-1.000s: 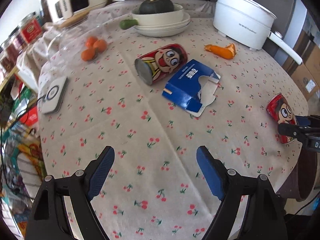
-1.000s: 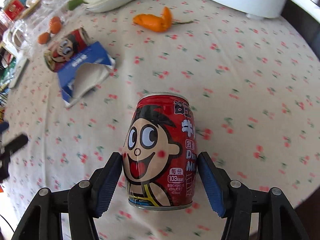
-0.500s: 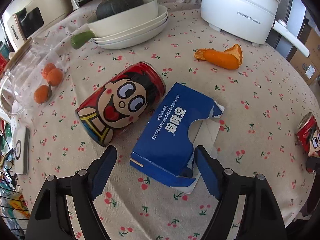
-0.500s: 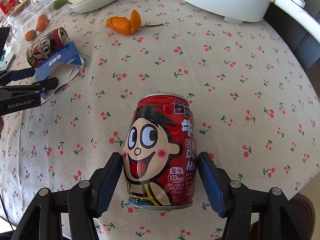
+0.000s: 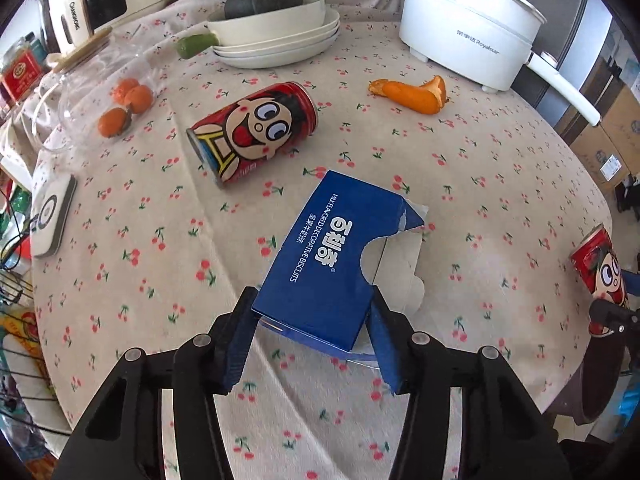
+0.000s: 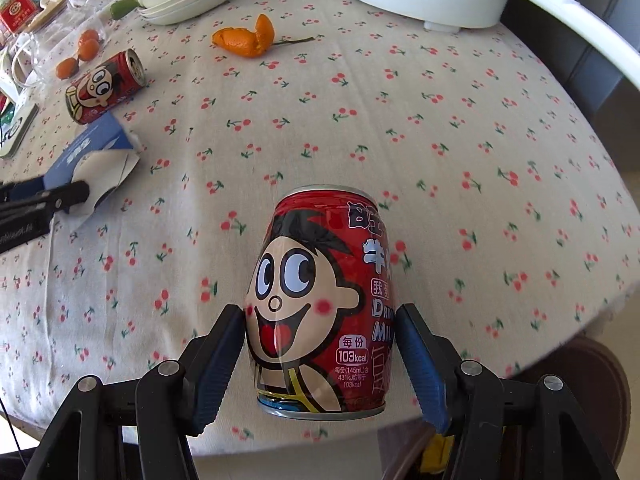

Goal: Collect trash
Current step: 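Carry the red can and blue box over the bin and open both tools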

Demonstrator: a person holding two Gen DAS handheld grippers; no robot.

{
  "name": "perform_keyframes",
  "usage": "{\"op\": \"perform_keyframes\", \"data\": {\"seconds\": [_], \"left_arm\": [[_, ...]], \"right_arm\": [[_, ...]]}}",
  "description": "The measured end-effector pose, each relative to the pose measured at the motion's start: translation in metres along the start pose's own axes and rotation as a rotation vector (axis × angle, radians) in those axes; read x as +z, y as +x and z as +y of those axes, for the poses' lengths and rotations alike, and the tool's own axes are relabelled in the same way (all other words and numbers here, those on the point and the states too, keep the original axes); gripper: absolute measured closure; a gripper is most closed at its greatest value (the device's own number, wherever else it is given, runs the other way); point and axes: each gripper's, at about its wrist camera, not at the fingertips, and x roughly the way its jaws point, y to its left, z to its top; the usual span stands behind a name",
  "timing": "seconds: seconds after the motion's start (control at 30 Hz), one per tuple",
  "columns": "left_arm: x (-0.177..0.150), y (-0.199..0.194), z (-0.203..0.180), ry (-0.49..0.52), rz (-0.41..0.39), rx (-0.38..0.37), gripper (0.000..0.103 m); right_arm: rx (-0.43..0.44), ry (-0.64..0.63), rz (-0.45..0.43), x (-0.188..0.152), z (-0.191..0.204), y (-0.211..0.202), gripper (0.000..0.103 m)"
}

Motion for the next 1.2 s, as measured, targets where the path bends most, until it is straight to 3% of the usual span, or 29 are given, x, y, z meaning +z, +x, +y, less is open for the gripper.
{"op": "perform_keyframes", "data": {"seconds": [0.37, 0.67, 0.93, 1.2], "left_arm": [[-0.059, -0.066, -0.026, -0.001, -0.022, -0.037, 0.048], [-0.089, -0.086, -0.045, 0.006, -0.023, -0.085, 0.048], [-0.099, -0.082, -0.082, 0.104, -0.018, -0.084, 0.048], [-0.103, -0.077, -0.143, 0.232, -0.011, -0.125, 0.048]], "right_arm": [[-0.004, 0.031, -0.018, -0.058, -0.007, -0.036, 0.036], [-0.012, 0.042, -0.019, -0.096, -0.024, -0.048, 0.036], [-0.046, 0.038, -0.017, -0.123, -0.047, -0.053, 0.036], [-0.095, 0.106, 0.011, -0.15, -0.093, -0.052, 0.036]]}}
